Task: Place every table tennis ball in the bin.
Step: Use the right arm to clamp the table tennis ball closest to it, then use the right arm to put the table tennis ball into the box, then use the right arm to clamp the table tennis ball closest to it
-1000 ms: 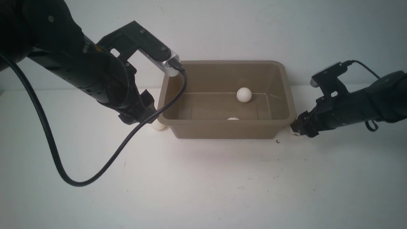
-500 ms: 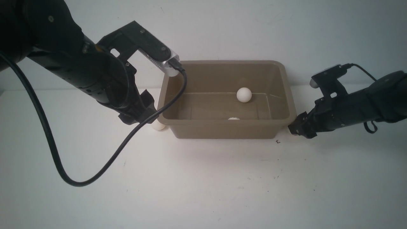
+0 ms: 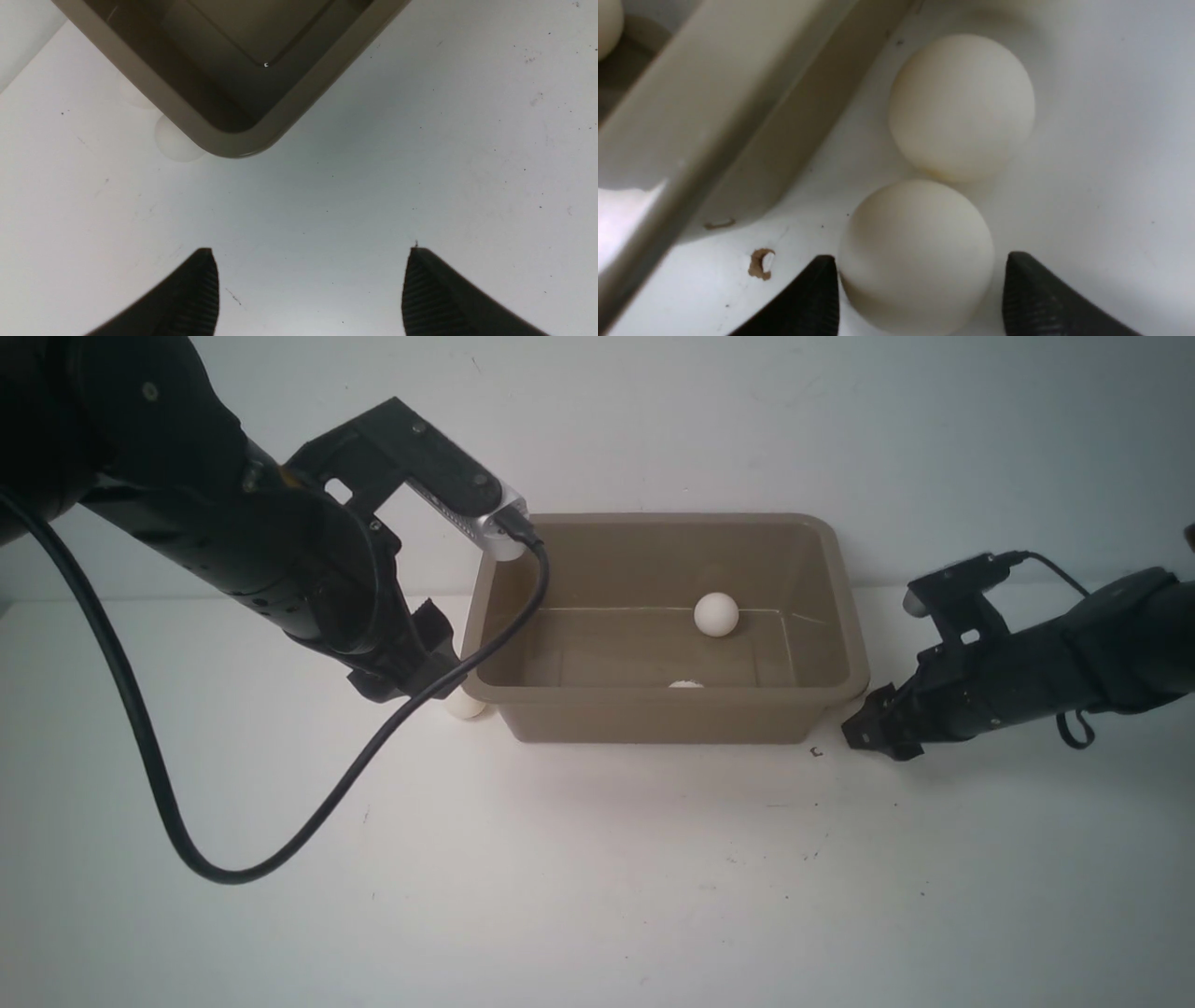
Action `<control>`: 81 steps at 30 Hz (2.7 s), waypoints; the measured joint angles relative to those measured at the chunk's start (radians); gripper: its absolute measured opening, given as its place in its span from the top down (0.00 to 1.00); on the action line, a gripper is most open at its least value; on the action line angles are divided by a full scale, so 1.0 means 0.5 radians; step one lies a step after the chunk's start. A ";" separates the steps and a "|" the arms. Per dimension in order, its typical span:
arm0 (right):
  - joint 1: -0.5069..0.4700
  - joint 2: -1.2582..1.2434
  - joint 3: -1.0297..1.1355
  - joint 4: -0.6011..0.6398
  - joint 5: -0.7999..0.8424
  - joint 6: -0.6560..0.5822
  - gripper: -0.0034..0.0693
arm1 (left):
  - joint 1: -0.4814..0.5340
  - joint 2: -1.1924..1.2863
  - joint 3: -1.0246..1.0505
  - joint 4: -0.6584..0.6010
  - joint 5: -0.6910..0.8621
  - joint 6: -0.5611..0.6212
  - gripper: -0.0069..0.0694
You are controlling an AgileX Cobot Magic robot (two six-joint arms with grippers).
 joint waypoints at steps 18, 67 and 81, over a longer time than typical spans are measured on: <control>-0.210 -0.373 0.000 -0.216 0.017 0.041 0.47 | 0.000 0.000 0.000 0.000 0.000 0.000 0.29; 0.020 -0.413 -0.345 0.561 0.094 -0.475 0.26 | 0.000 -0.580 -0.009 -0.165 -0.222 0.002 0.29; -0.336 -0.574 -0.343 -0.351 0.669 -0.244 0.25 | 0.000 -0.506 -0.009 -0.176 -0.457 0.011 0.29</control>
